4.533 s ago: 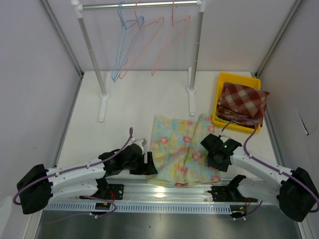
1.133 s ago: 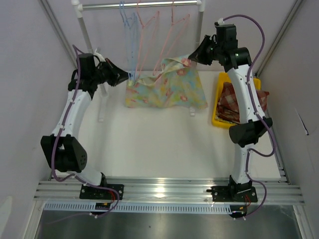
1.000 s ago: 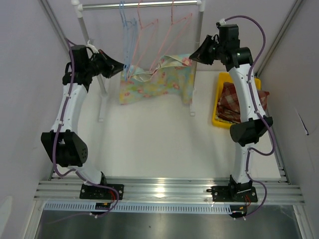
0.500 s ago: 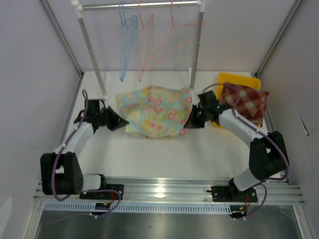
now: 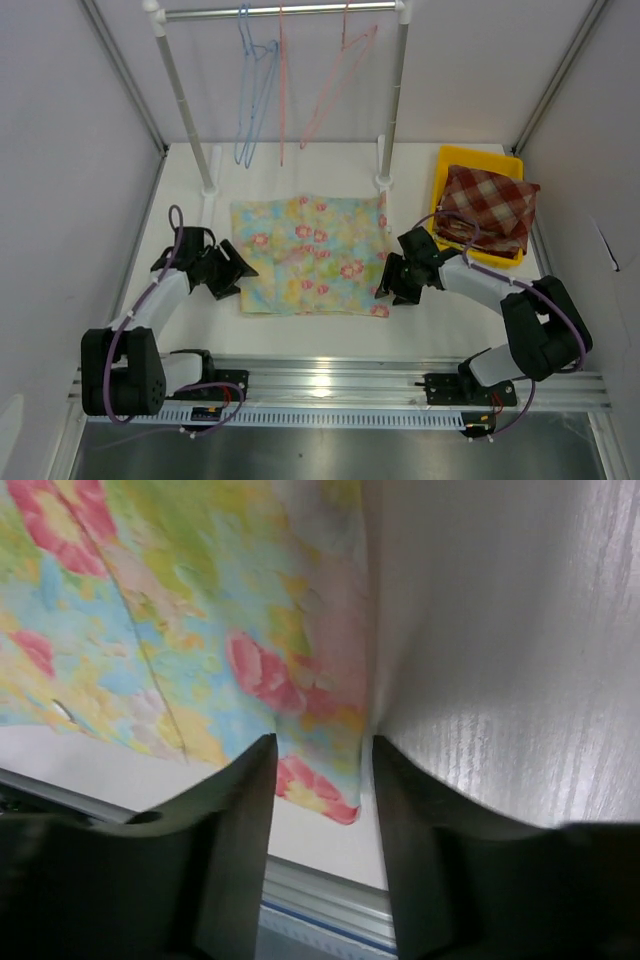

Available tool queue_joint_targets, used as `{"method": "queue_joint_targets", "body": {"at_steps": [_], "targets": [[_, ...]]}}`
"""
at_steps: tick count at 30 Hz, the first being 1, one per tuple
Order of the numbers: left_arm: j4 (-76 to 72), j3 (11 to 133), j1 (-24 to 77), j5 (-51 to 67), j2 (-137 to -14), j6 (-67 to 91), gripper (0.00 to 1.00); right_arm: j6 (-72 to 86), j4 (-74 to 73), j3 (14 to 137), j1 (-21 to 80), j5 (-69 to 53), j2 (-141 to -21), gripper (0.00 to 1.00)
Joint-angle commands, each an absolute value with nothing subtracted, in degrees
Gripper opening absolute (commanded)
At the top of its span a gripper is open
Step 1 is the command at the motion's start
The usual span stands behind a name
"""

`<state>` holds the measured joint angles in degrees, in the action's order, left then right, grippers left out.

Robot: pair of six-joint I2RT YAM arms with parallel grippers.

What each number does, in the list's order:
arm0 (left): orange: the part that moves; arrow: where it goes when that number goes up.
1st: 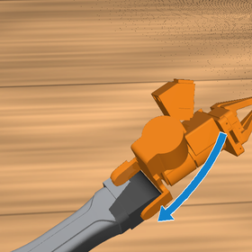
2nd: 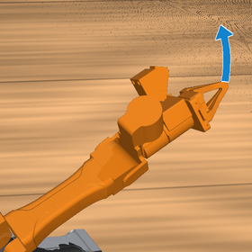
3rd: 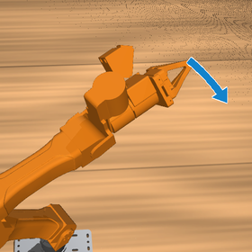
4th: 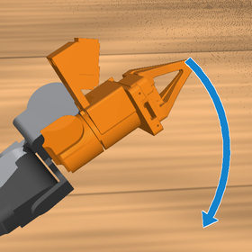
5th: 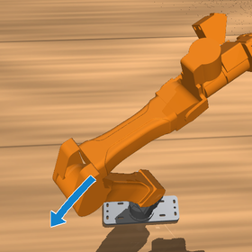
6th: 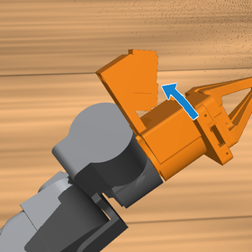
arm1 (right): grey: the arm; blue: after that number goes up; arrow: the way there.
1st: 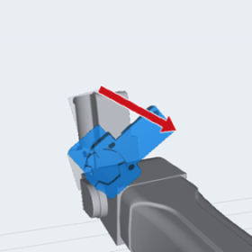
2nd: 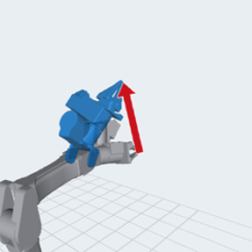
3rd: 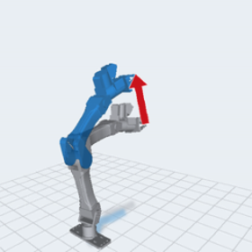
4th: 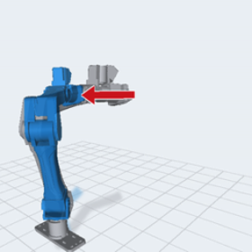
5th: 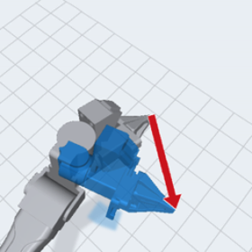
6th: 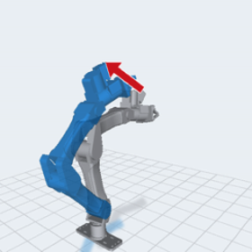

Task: Place the skirt on the hanger

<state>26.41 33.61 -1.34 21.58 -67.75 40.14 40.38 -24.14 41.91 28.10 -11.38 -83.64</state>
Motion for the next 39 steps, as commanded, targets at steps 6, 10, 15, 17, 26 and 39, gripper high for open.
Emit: {"method": "queue_joint_targets", "body": {"at_steps": [6,10,15,17,26,39], "targets": [[36.5,47.5,-1.0,9.3,-58.1,26.8,0.76,37.5,-30.1,48.2,28.6,-4.0,-75.7,0.71],[40.8,55.0,2.6,5.3,-54.6,24.0,0.77,35.8,-34.4,53.0,27.2,-1.9,-73.0,0.74],[42.5,68.4,9.3,-1.7,-52.9,23.3,0.76,33.8,-36.3,56.8,24.8,-1.9,-70.6,0.74],[41.5,73.3,13.3,-4.7,-54.2,22.9,0.77,33.1,-36.5,58.3,24.4,-1.5,-69.7,0.74],[35.3,99.5,19.3,-15.5,-69.6,16.7,0.78,31.7,-36.5,60.9,24.5,-1.6,-68.3,0.73],[34.1,123.9,19.2,-19.1,-96.4,13.7,0.72,31.6,-35.1,60.8,25.5,-3.0,-66.5,0.73]]}}
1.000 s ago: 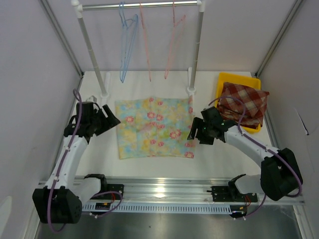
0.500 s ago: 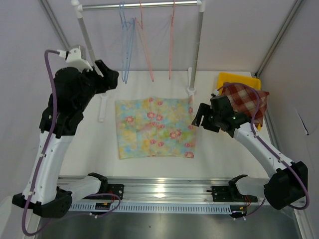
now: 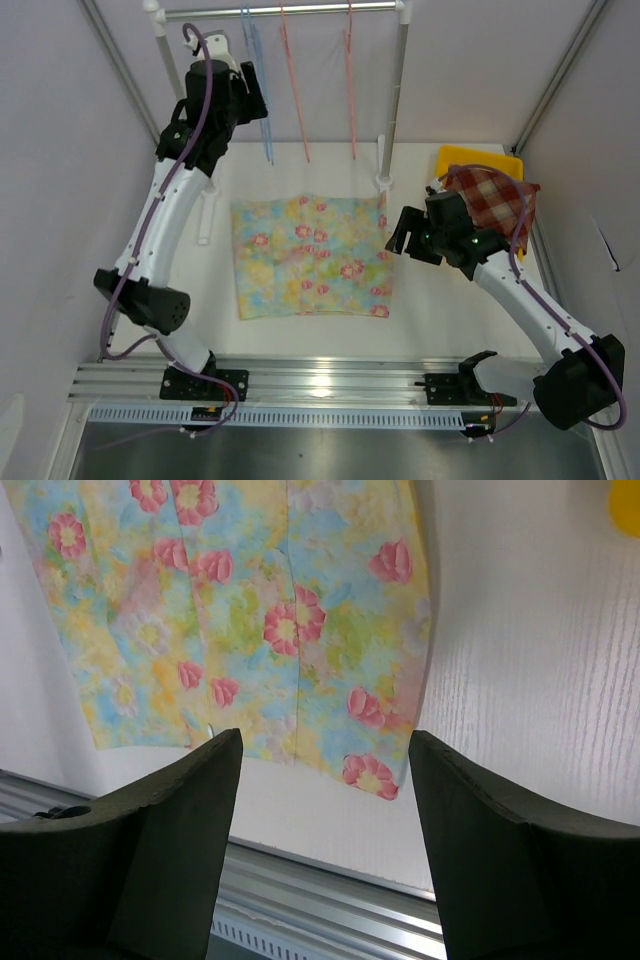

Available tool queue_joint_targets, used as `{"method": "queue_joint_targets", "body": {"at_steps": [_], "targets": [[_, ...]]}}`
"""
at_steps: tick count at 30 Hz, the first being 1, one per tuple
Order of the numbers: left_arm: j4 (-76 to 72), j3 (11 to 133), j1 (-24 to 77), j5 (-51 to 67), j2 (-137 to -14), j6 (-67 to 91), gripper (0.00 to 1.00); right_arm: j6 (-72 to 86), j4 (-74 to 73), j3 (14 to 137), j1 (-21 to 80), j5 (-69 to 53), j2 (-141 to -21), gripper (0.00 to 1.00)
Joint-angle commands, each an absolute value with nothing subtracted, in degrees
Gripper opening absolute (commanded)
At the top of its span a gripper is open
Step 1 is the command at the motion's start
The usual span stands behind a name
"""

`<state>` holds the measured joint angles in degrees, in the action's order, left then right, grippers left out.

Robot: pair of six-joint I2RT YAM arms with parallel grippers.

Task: Place the skirt on the hanger

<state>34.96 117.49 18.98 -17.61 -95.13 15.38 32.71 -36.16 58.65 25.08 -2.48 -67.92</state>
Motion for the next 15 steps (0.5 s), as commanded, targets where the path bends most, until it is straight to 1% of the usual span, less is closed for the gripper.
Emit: {"method": "queue_joint_targets", "body": {"at_steps": [1,4,10,11,12,14,15], "targets": [[34.9,125.1,19.2,-20.1,-97.5,13.8,0.72,31.6,-35.3,60.9,25.7,-3.0,-66.4,0.73],[37.1,129.2,19.2,-21.0,-101.0,13.8,0.69,31.2,-35.4,60.6,25.6,-2.7,-65.6,0.73],[37.3,129.0,19.2,-22.0,-102.0,13.7,0.63,31.3,-35.1,59.4,25.6,-2.9,-65.0,0.73],[37.4,128.8,19.2,-22.2,-102.1,13.4,0.61,31.3,-34.9,59.3,25.6,-3.0,-65.0,0.73],[37.5,128.7,19.2,-22.4,-102.6,13.4,0.57,31.4,-35.0,59.2,25.5,-3.0,-65.0,0.74],[37.4,128.5,19.2,-22.8,-102.7,13.1,0.55,31.3,-34.8,59.0,25.6,-3.1,-65.0,0.73],[37.2,127.6,19.2,-22.9,-102.7,13.0,0.52,31.3,-34.8,59.0,25.5,-3.1,-65.0,0.73]]}}
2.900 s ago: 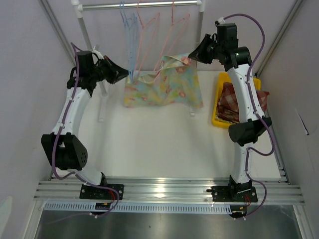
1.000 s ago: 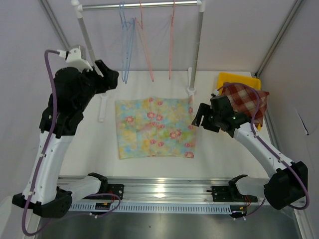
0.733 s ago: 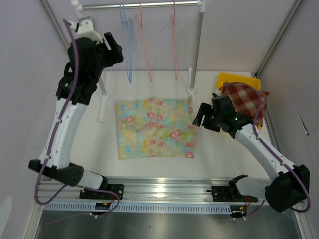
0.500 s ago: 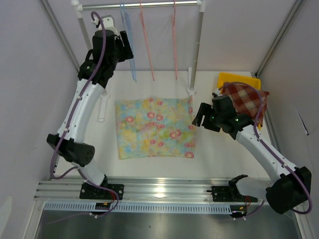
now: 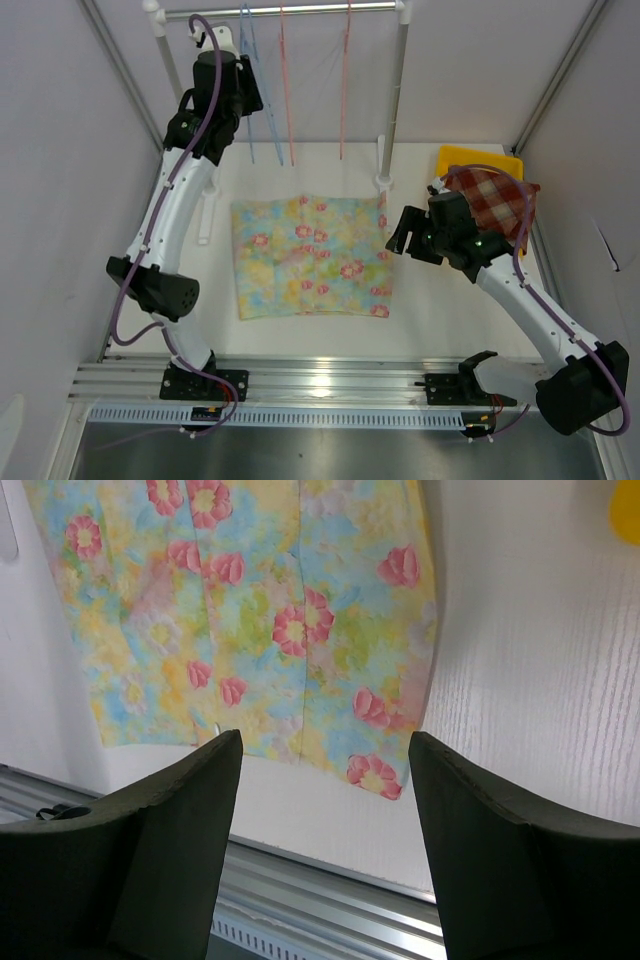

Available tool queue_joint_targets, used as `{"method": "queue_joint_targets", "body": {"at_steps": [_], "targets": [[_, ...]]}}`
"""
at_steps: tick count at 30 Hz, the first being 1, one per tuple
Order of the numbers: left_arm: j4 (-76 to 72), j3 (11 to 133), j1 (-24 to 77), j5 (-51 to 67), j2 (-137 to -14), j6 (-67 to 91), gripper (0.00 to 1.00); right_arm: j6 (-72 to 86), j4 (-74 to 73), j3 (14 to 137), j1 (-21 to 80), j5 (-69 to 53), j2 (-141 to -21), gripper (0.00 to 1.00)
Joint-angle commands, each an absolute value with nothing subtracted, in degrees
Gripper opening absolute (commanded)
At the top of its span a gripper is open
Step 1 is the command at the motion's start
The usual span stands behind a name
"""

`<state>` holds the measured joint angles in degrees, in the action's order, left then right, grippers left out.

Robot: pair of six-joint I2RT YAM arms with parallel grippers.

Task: Place the skirt on the hanger

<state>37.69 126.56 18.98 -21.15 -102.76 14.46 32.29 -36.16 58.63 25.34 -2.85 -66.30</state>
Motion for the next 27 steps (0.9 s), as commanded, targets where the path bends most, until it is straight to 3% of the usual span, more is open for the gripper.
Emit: {"method": "queue_joint_targets", "body": {"at_steps": [1,19,22,25,27], "targets": [[37.0,127.7,19.2,-23.0,-102.7,12.7,0.51,31.3,-34.9,58.9,25.5,-3.1,-65.0,0.73],[34.4,133.2,17.5,-20.1,-107.0,9.3,0.29,29.6,-35.8,59.0,25.3,-2.5,-64.2,0.73],[34.3,133.7,17.4,-19.2,-107.8,9.5,0.20,29.1,-36.3,59.2,25.1,-2.0,-64.2,0.72],[34.3,134.1,17.4,-19.2,-108.0,9.7,0.03,28.8,-36.5,59.2,25.0,-1.9,-63.9,0.72],[34.4,134.5,17.4,-19.9,-107.9,9.8,0.00,28.7,-36.5,59.2,24.9,-1.8,-63.9,0.72]]}}
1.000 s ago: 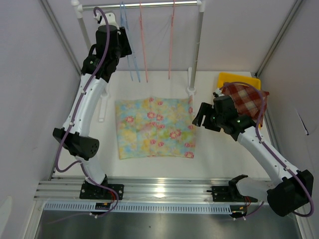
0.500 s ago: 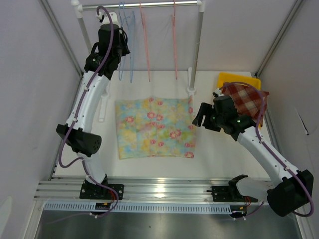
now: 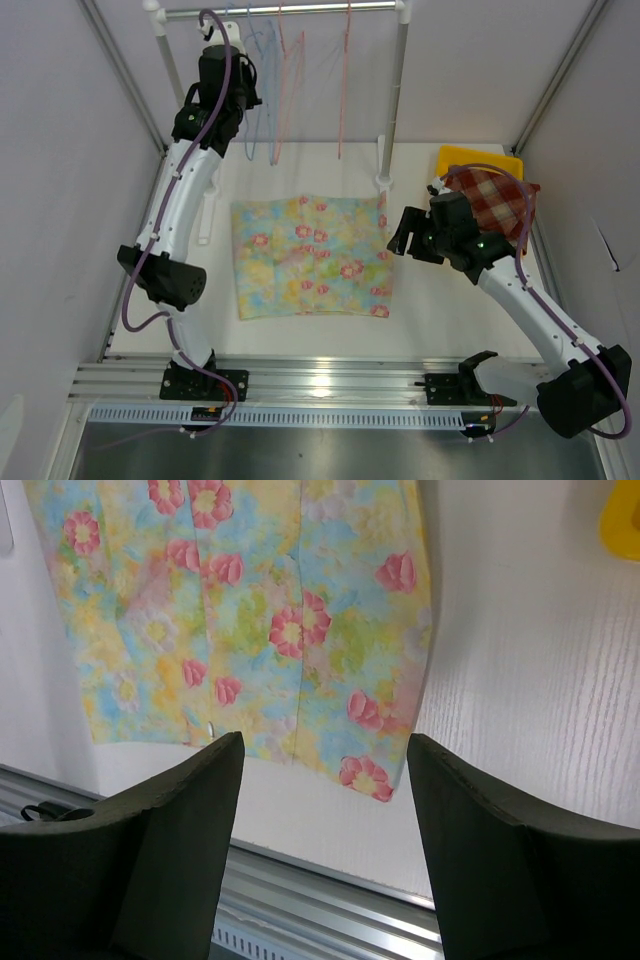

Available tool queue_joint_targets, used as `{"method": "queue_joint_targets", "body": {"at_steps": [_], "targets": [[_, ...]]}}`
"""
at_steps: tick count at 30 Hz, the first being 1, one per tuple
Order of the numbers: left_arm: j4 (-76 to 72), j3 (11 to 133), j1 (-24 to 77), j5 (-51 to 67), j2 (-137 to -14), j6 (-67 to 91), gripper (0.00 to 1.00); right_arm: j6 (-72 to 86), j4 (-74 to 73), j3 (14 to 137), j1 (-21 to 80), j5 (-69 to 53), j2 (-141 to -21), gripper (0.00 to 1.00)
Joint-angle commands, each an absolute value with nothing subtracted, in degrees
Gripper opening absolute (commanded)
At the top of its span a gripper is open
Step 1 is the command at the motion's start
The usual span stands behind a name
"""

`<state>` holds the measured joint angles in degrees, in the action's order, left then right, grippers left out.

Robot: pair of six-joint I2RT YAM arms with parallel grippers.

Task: Place the skirt on the hanger

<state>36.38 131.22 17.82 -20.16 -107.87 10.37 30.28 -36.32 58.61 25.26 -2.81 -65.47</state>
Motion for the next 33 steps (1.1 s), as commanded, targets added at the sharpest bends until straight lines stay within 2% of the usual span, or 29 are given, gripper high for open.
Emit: {"method": "queue_joint_targets", "body": {"at_steps": [1,5,19,25,33], "targets": [[34.4,134.8,17.4,-20.5,-107.8,9.8,0.00,28.7,-36.5,59.1,24.9,-1.8,-63.8,0.72],[34.5,135.5,17.3,-23.6,-106.4,9.4,0.00,28.7,-36.4,59.1,24.9,-1.8,-63.8,0.71],[33.7,133.8,14.8,-20.2,-101.7,7.9,0.00,28.0,-35.9,58.5,24.9,-1.9,-63.9,0.71],[31.3,126.5,14.9,-19.2,-96.3,7.0,0.00,27.9,-35.5,57.7,25.0,-1.8,-63.9,0.71],[28.8,110.4,14.9,-17.1,-87.1,7.6,0.00,27.3,-35.3,57.1,25.0,-1.6,-63.5,0.71]]}}
